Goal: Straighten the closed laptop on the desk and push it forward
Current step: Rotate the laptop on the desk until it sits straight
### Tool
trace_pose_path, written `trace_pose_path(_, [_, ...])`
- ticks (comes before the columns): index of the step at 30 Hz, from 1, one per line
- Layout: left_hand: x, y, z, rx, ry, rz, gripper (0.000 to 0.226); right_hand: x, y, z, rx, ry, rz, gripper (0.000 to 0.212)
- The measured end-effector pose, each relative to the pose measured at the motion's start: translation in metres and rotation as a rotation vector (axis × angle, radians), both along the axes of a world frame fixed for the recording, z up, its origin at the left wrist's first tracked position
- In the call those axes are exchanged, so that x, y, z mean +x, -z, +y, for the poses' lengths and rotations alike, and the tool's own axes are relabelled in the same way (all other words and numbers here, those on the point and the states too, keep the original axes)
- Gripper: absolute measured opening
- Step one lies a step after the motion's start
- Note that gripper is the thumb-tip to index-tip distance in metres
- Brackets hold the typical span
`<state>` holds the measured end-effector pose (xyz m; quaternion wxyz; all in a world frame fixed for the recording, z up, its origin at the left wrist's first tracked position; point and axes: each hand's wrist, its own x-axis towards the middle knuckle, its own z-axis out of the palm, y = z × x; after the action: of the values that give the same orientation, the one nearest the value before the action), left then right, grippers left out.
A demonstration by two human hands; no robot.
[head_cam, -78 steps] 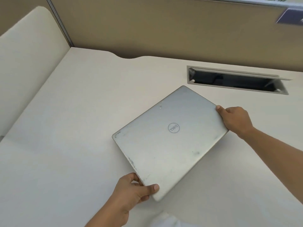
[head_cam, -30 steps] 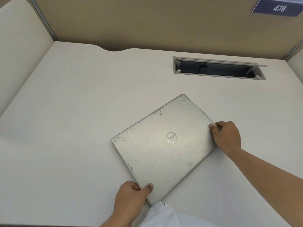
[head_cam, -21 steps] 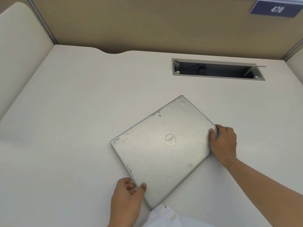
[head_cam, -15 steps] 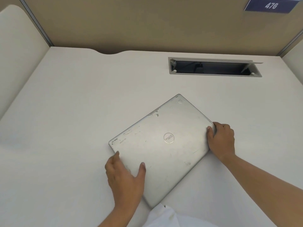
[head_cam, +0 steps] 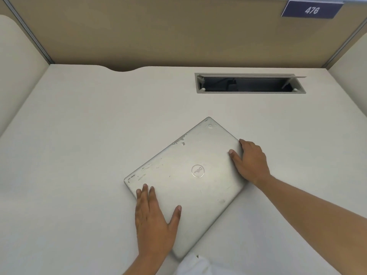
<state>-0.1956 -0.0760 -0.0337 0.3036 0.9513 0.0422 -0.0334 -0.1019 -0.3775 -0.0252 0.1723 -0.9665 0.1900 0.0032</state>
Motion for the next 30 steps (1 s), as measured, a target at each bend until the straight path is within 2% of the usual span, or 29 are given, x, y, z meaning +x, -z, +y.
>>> trace_pose_path(5, [0.0, -0.012, 0.002, -0.112, -0.191, 0.097, 0.111, 0.02, -0.002, 0.009, -0.038, -0.036, 0.053, 0.071])
trace_pose_path(8, [-0.003, -0.02, 0.003, -0.336, -0.399, 0.184, 0.113, 0.027, -0.004, 0.01, -0.057, -0.038, 0.07, 0.071])
trace_pose_path(10, [-0.003, -0.025, 0.004, -0.521, -0.508, 0.219, 0.105, 0.03, -0.007, 0.009, -0.051, -0.046, 0.079, 0.071])
trace_pose_path(15, [0.004, -0.036, 0.004, -0.796, -0.718, 0.349, 0.078, 0.033, -0.012, 0.002, 0.027, -0.032, 0.101, 0.074])
trace_pose_path(18, [0.02, -0.034, 0.015, -0.885, -0.76, 0.441, 0.037, 0.039, -0.012, 0.0, 0.1, -0.011, 0.116, 0.076])
trace_pose_path(19, [0.026, -0.036, 0.017, -0.918, -0.766, 0.462, 0.032, 0.041, -0.013, -0.001, 0.131, -0.009, 0.126, 0.077])
trace_pose_path(23, [0.039, -0.033, 0.021, -0.906, -0.804, 0.471, 0.015, 0.053, -0.018, -0.011, 0.263, -0.002, 0.176, 0.074])
trace_pose_path(30, [0.045, -0.025, 0.033, -0.841, -0.806, 0.418, 0.024, 0.035, -0.018, -0.016, 0.457, 0.111, 0.166, 0.069])
